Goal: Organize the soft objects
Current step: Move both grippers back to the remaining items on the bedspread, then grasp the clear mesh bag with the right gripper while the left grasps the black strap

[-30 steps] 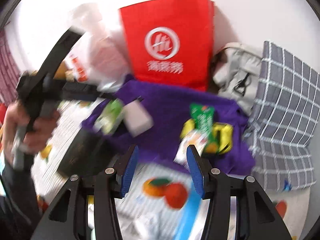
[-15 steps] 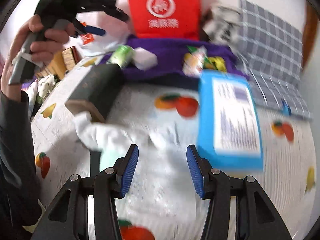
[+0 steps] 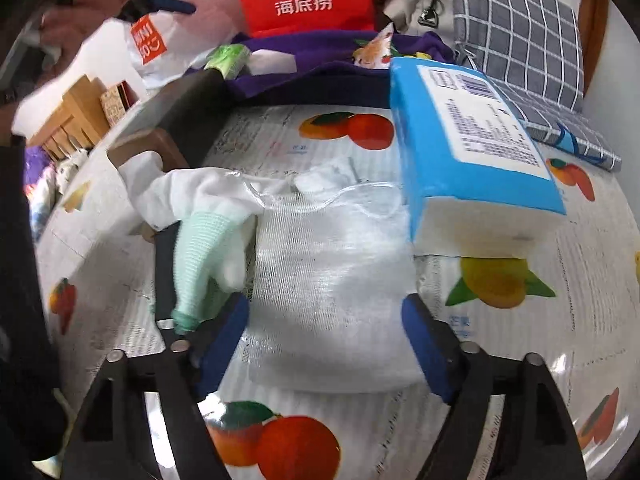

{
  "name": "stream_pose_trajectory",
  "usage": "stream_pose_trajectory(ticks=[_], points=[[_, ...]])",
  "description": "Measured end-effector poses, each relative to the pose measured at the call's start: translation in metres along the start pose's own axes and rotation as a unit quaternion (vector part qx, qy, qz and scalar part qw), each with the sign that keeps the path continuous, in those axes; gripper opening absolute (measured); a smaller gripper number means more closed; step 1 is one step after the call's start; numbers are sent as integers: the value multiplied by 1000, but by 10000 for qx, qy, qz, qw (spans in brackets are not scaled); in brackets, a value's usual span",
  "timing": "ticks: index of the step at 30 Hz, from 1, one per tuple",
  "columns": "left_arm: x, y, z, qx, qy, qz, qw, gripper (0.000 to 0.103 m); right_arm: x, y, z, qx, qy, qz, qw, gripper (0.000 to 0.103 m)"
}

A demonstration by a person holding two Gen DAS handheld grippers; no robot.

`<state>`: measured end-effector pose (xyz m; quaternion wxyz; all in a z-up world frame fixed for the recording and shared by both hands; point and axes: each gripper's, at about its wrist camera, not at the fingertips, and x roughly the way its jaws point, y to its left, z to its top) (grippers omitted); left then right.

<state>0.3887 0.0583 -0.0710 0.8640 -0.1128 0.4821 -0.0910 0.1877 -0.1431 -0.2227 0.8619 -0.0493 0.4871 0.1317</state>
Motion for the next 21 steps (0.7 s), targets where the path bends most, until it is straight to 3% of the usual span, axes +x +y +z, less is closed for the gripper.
stream_pose_trajectory(ticks=[3, 5, 6, 8, 10, 14, 18, 21], points=[[-3, -5, -2, 68, -32, 51, 10000, 72, 0, 2, -3, -51, -201, -165, 9996, 75], [-6, -9, -3, 104, -41, 46, 9999, 72, -3, -4, -4, 24, -280, -202, 9994, 54], [-8, -12, -4, 131, -48, 27, 9999, 72, -5, -7, -5, 55, -286, -197, 9994, 48], [-15, -19, -5, 230, -129, 19, 9997, 72, -9, -15, -7, 114, -281, -142, 9994, 22], [-26, -27, -8, 382, -240, 147, 9989, 72, -14, -22, -11, 177, -252, -110, 9995, 11], [-45, -41, -22, 557, -402, 189, 9975, 72, -24, -30, -26, 176, -229, -93, 9995, 8], [-52, -50, -54, 822, -213, 99, 9963, 72, -33, -37, -44, 237, -256, -33, 9994, 8], [-56, -47, -84, 863, -79, 247, 9959, 72, -37, -42, -53, 278, -320, -14, 9991, 8]])
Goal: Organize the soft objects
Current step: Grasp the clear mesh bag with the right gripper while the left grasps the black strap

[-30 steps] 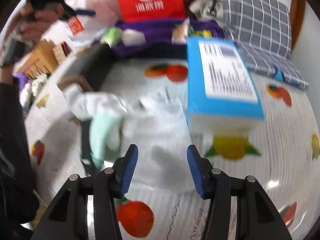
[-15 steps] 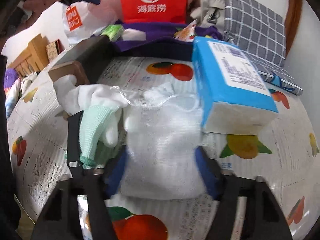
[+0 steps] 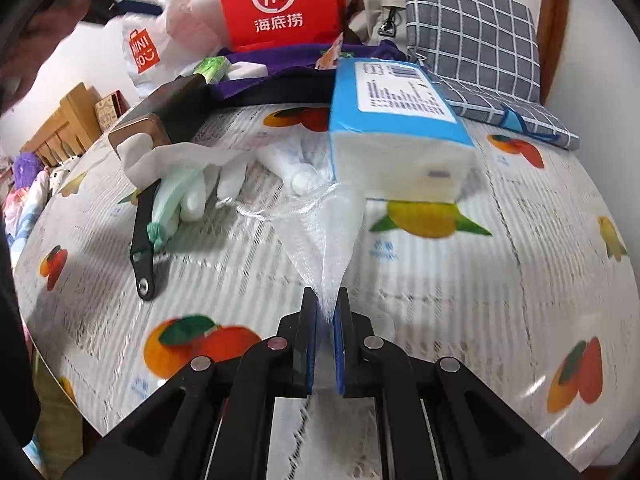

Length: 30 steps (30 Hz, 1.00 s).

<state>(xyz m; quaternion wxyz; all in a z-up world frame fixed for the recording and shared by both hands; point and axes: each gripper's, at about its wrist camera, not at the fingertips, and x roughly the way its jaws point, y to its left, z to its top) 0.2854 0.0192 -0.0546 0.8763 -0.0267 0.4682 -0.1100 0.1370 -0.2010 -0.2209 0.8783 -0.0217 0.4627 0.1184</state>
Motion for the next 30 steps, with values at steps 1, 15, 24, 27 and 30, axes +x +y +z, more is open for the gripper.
stream_pose_trajectory(ticks=[1, 15, 24, 27, 30], points=[[-2, 0, -12, -4, 33, 21, 10000, 72, -1, -2, -2, 27, -9, 8, 10000, 8], [20, -12, -145, -338, 782, 146, 9963, 57, -21, -26, -32, 263, -309, -191, 9990, 8], [44, -22, -160, -538, 866, 273, 9944, 46, -27, -33, -43, 268, -471, -103, 9985, 8], [54, -24, -162, -698, 922, 194, 9931, 46, -27, -35, -43, 277, -512, -34, 9983, 8], [60, -32, -161, -606, 826, 175, 9946, 41, -27, -36, -44, 294, -554, 37, 9980, 8]])
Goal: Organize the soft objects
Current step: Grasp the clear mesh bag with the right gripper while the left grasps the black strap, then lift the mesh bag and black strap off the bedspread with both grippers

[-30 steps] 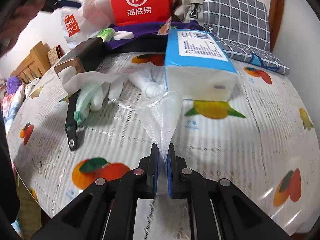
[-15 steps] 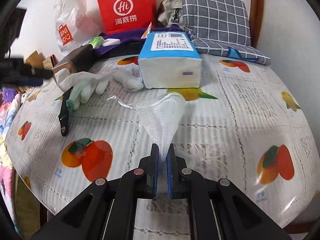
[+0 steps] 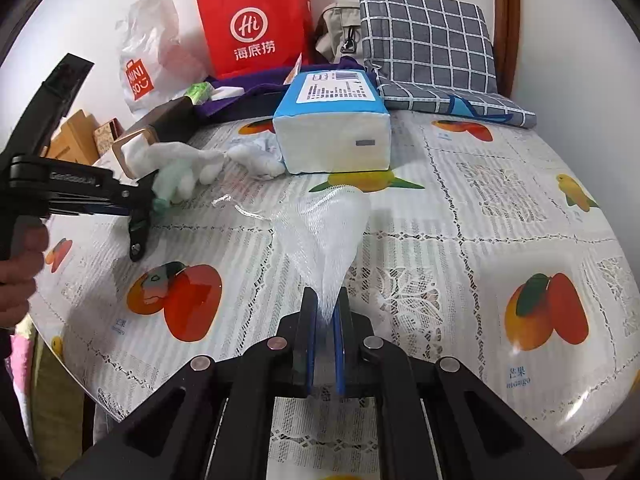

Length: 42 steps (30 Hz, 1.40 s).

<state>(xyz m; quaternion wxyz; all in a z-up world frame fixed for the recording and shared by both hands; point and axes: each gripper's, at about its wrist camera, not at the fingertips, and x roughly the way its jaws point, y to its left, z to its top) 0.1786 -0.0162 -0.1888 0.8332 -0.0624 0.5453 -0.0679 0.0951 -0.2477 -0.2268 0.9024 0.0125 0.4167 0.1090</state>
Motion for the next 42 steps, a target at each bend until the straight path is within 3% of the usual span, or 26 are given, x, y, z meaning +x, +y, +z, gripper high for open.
stream_pose_trajectory(ticks=[2, 3, 8, 14, 18, 22, 25, 26, 27, 28, 31, 34, 35, 36, 42], points=[[1, -7, 0, 122, -20, -103, 9999, 23, 0, -1, 0, -2, -20, 42, 10000, 8], [-1, -10, -1, 163, -56, -140, 9998, 21, 0, -1, -1, 6, -30, 71, 10000, 8], [-17, -12, -4, 334, -171, 83, 9993, 20, 0, -4, -2, 33, -61, 134, 9999, 8], [-35, 27, -15, 33, -163, 235, 9996, 20, -1, -3, -4, -6, -78, 85, 9999, 8], [-35, 58, -24, -238, -52, 571, 9981, 20, -3, -3, -5, 11, -53, 69, 10000, 8], [-29, 66, -35, -138, 20, 1050, 9944, 20, -3, -3, -5, 6, -23, 26, 10000, 8], [-28, 67, -42, -87, -74, 1112, 9937, 35, -4, -3, -5, -19, 13, -20, 10000, 8], [-27, 67, -43, -100, -51, 1137, 9935, 55, -5, -3, -5, -25, 23, -34, 10000, 8], [-25, 68, -42, -122, -27, 1170, 9931, 67, -5, -3, -5, -36, 37, -54, 10000, 8], [-24, 68, -43, -149, -64, 1218, 9924, 67, -5, -2, -5, -44, 43, -65, 10000, 8], [-24, 66, -46, -191, -266, 1216, 9920, 63, -5, -1, -5, -55, 60, -100, 9999, 8], [-25, 62, -46, -115, -431, 1175, 9921, 41, -4, -1, -4, -95, 75, -127, 9998, 8], [-26, 59, -46, -60, -467, 1122, 9926, 28, -4, 0, -4, -103, 84, -130, 9998, 8], [-25, 57, -45, -9, -479, 1080, 9930, 24, -4, -1, -4, -109, 96, -128, 9998, 8], [-27, 54, -47, 93, -504, 908, 9945, 22, -2, 0, 0, -149, 182, -135, 9996, 8]])
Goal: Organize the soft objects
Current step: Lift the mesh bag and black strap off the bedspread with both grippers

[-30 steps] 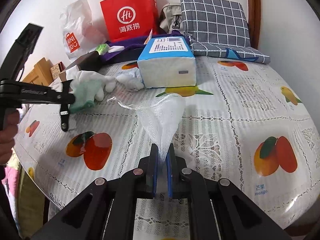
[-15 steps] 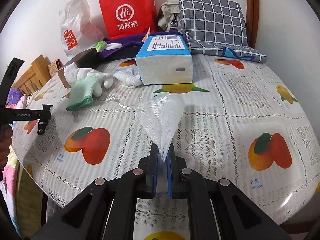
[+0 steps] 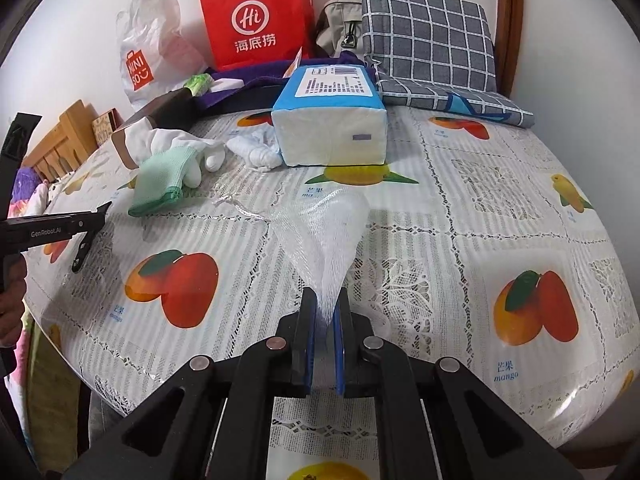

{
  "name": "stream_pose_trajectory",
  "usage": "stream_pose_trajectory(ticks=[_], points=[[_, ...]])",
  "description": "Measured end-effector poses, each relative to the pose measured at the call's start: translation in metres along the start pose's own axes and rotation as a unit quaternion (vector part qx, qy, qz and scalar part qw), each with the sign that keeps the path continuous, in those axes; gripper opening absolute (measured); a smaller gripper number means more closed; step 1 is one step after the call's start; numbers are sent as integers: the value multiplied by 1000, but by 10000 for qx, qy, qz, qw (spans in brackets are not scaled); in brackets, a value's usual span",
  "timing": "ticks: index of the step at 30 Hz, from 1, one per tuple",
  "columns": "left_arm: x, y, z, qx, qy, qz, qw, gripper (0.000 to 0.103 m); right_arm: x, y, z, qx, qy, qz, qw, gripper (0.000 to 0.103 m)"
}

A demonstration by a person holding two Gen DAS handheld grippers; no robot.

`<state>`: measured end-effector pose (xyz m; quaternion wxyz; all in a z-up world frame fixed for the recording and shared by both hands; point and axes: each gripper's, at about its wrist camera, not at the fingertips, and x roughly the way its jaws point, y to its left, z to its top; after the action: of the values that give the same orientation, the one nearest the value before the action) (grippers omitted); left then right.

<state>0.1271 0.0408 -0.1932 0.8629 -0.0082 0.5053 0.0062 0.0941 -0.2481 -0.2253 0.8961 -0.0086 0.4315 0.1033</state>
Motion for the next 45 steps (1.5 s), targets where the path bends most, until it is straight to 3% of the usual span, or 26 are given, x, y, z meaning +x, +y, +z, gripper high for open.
stream_pose_trajectory(ticks=[4, 8, 13, 16, 18, 21, 24, 30, 34, 37, 45], points=[[-2, 5, 1, -149, 57, -229, 9996, 20, 0, 1, 5, -12, 33, -8, 10000, 8], [-9, 5, 2, -158, 28, -401, 9991, 10, -4, 3, 11, -103, -80, -18, 9999, 5], [-5, 7, 4, -161, 114, -470, 9987, 9, -7, 5, 20, -83, -109, 133, 9998, 5], [-2, 7, 3, -131, 212, -205, 9995, 12, -5, 7, 22, -146, -103, 61, 9998, 5], [-3, 6, -1, -58, 121, 25, 9999, 29, -3, 7, 22, -135, -64, 72, 9999, 5], [-3, 10, -2, -60, 49, 236, 9997, 43, 2, 7, 20, -154, 10, 73, 9999, 5], [-2, 20, -1, -319, 93, 32, 9994, 43, 8, 8, 19, -174, 90, 105, 9998, 5], [0, 5, -5, -4, 55, 75, 10000, 47, 7, 12, 26, -267, 44, 146, 9995, 5], [-1, -1, -8, 96, -97, 98, 9999, 39, 3, 10, 38, -291, -82, 219, 9993, 5], [-2, 1, -8, 87, -184, 19, 9998, 23, -1, 9, 48, -337, -194, 218, 9990, 5], [-1, -1, -9, 30, -290, 30, 9996, 24, -3, 6, 59, -344, -288, 237, 9987, 5]])
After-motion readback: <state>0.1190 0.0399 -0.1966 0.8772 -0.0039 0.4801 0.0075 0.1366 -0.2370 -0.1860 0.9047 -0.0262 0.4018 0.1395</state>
